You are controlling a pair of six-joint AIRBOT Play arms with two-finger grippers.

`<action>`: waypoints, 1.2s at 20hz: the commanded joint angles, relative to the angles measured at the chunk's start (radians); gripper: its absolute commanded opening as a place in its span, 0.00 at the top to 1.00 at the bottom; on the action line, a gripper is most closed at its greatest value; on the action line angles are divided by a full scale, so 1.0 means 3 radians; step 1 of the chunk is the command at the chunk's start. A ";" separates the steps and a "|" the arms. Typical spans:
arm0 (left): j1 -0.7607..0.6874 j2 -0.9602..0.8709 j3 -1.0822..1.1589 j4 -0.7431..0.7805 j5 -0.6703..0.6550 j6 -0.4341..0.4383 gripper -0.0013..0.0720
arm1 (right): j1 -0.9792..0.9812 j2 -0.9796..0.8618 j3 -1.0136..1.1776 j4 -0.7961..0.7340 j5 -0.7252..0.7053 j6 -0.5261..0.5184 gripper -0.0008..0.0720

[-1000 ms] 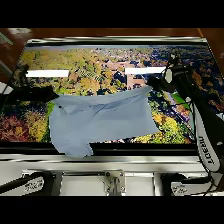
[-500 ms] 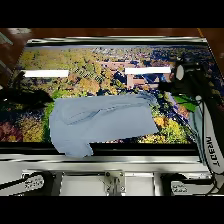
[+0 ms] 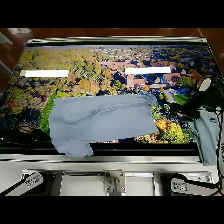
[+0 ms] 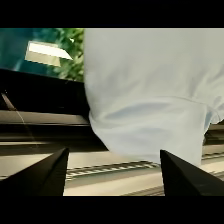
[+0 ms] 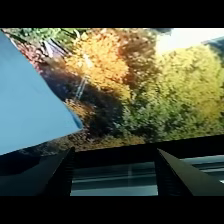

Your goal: Fold the shirts.

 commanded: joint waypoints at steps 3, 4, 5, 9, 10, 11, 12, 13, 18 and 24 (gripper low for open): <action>-0.0057 0.0018 -0.0226 -0.0029 0.0310 0.0181 0.00 | 0.0135 0.0011 -0.0193 0.0318 -0.0238 -0.0051 0.14; -0.0104 0.0018 -0.0226 -0.0093 0.0385 0.0184 0.00 | 0.0182 0.0011 -0.0193 0.0318 -0.0295 -0.0050 0.14; -0.0141 0.0018 -0.0226 -0.0181 0.0448 0.0186 0.00 | 0.0221 0.0011 -0.0193 0.0317 -0.0342 -0.0050 0.14; -0.0309 -0.0051 -0.0226 -0.0268 0.0548 0.0186 0.01 | 0.0301 0.0011 -0.0193 0.0336 -0.0397 -0.0048 0.14; -0.0355 -0.0097 -0.0226 -0.0268 0.0547 0.0186 0.01 | 0.0301 0.0011 -0.0193 0.0312 -0.0390 -0.0050 0.14; -0.0401 -0.0145 -0.0226 -0.0268 0.0546 0.0184 0.01 | 0.0301 0.0011 -0.0193 0.0300 -0.0389 -0.0050 0.14; -0.0450 -0.0200 -0.0226 -0.0268 0.0546 0.0184 0.01 | 0.0301 0.0011 -0.0193 0.0303 -0.0387 -0.0048 0.14; -0.0493 -0.0247 -0.0226 -0.0270 0.0547 0.0184 0.01 | 0.0301 0.0011 -0.0193 0.0301 -0.0383 -0.0048 0.14; -0.0546 -0.0317 -0.0221 -0.0299 0.0552 0.0184 0.88 | 0.0301 0.0011 -0.0193 0.0301 -0.0381 -0.0050 0.14; -0.0544 -0.0317 -0.0221 -0.0343 0.0587 0.0109 0.93 | 0.0249 0.0008 -0.0228 0.0326 -0.0328 -0.0315 0.14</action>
